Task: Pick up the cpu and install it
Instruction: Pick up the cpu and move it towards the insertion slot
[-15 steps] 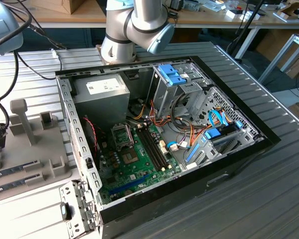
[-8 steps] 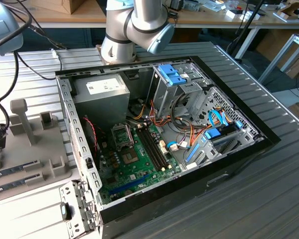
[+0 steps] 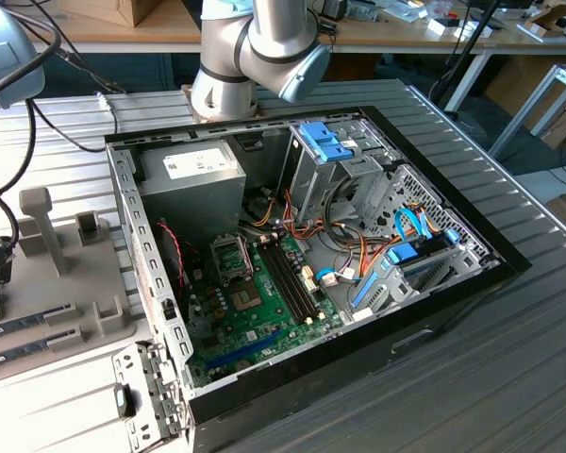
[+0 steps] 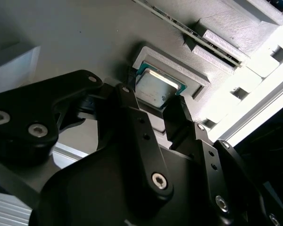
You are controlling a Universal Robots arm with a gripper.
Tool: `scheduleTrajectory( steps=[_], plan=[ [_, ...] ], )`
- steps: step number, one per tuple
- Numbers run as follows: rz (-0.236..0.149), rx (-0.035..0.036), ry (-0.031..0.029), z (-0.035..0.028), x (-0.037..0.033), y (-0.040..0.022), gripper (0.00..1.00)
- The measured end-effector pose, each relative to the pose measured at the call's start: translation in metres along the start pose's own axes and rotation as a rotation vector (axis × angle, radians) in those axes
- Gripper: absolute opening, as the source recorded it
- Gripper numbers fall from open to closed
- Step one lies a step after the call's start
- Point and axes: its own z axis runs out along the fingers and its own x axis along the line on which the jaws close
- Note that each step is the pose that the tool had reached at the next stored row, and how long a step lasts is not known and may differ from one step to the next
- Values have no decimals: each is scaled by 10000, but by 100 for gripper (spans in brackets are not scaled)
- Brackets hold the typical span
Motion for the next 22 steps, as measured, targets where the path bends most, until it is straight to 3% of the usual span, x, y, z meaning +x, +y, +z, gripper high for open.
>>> scheduleTrajectory(
  steps=[2, 14, 19, 22],
  plan=[
    [0, 0, 0, 1, 0, 0, 47],
    [0, -6, -4, 2, 0, 0, 47],
    [2, -87, -3, -18, 0, 0, 47],
    [4, -175, -2, -29, 1, 0, 47]
  ],
)
